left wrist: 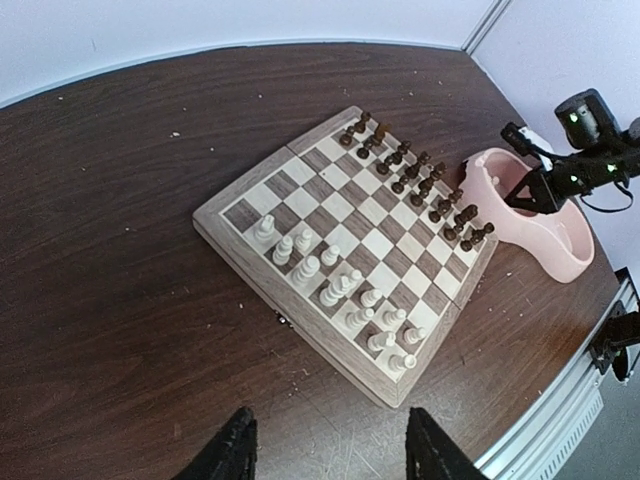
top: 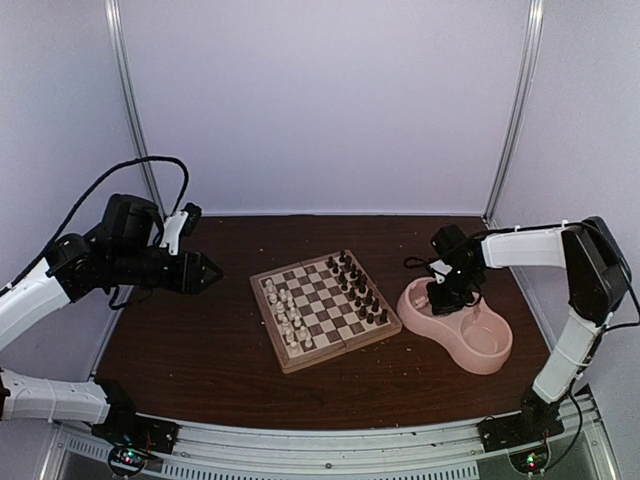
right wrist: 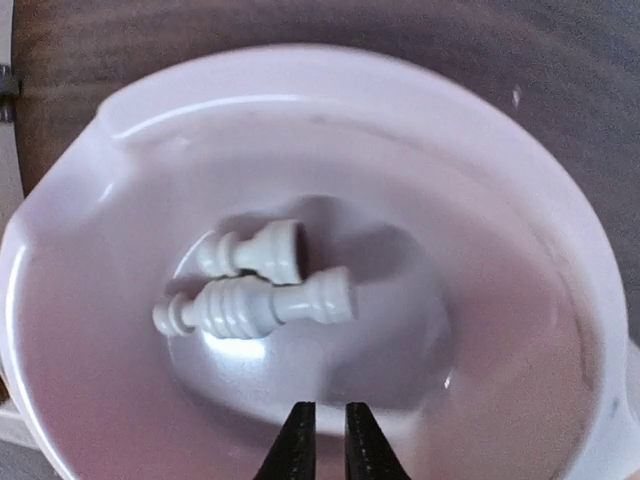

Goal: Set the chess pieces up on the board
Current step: Adjust the storage box at the center of the board, then pick up the chess pile from the storage box.

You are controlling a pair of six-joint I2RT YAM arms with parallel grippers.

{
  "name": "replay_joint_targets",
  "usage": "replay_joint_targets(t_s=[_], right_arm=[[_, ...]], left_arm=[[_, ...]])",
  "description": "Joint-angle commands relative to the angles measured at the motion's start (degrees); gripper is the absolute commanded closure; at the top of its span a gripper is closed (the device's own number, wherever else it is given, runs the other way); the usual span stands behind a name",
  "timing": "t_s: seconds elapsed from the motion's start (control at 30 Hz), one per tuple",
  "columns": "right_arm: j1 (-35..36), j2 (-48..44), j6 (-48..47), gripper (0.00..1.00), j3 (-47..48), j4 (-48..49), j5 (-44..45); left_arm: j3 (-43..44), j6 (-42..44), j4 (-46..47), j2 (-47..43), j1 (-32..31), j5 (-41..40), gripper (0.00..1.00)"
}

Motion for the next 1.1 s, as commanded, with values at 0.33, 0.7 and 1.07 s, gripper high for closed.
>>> replay_joint_targets(t_s=[0.33,0.7,1.07], right_arm=[[-0.1,-14.0,5.4,0.70,-4.4,-2.4,1.0],[0.6,-5.8,8.5,0.64,-2.9,4.3,-2.1],[1.8,0.6,8.3,0.78,0.1,5.6,-3.0]], left_arm=[[5.3,2.0,3.5,7.0,0.2,4.2,0.49],[3.1,1.3,4.5,6.0,0.2,4.5,0.49],[2.7,1.9,3.2,5.4,0.2,3.7,0.49]])
